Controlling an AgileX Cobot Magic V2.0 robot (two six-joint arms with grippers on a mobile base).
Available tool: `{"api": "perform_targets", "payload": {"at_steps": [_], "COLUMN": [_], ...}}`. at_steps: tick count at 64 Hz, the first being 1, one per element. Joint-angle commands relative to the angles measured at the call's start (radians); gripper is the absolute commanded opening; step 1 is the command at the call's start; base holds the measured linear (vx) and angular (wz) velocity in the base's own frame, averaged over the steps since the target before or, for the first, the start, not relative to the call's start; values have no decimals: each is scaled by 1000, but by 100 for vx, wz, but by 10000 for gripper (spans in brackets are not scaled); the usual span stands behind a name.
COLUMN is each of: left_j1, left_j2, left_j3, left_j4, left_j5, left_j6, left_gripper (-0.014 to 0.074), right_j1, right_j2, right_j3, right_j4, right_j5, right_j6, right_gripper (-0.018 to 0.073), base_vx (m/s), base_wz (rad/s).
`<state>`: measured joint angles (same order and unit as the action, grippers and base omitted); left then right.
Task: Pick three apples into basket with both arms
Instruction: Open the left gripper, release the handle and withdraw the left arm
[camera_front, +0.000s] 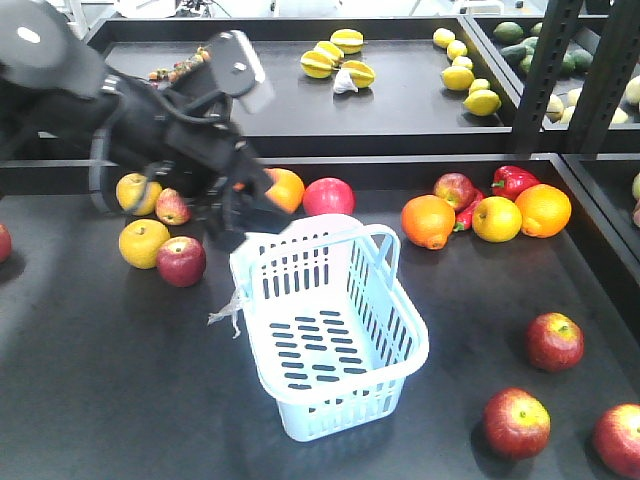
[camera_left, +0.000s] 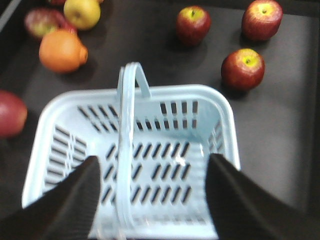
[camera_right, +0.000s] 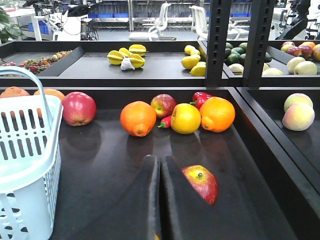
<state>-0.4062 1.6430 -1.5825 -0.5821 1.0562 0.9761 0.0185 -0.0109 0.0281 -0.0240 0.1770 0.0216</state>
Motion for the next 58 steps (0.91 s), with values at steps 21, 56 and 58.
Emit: {"api": "perform_targets", "payload": {"at_steps": [21, 56, 58], "left_j1": [-1, -1, -1], "left_j2": [-266, -787, -798], "left_j3": [38, 989, 1049], "left_j4": [172, 169, 168], "left_j5": [104, -687, -741], "left_j6": [-344, -637, -668], "left_gripper": [-8, -8, -8], "right_j1": [-8, -8, -8], "right_j2": [-10, -10, -10], "right_j3": [14, 14, 14], "right_j4": [-11, -11, -11], "right_j5": [-70, -70, -70], "right_j6": [-9, -9, -9], "right_gripper": [-4, -4, -4], "base_vx": [0, 0, 0], "base_wz": [0, 0, 0]}}
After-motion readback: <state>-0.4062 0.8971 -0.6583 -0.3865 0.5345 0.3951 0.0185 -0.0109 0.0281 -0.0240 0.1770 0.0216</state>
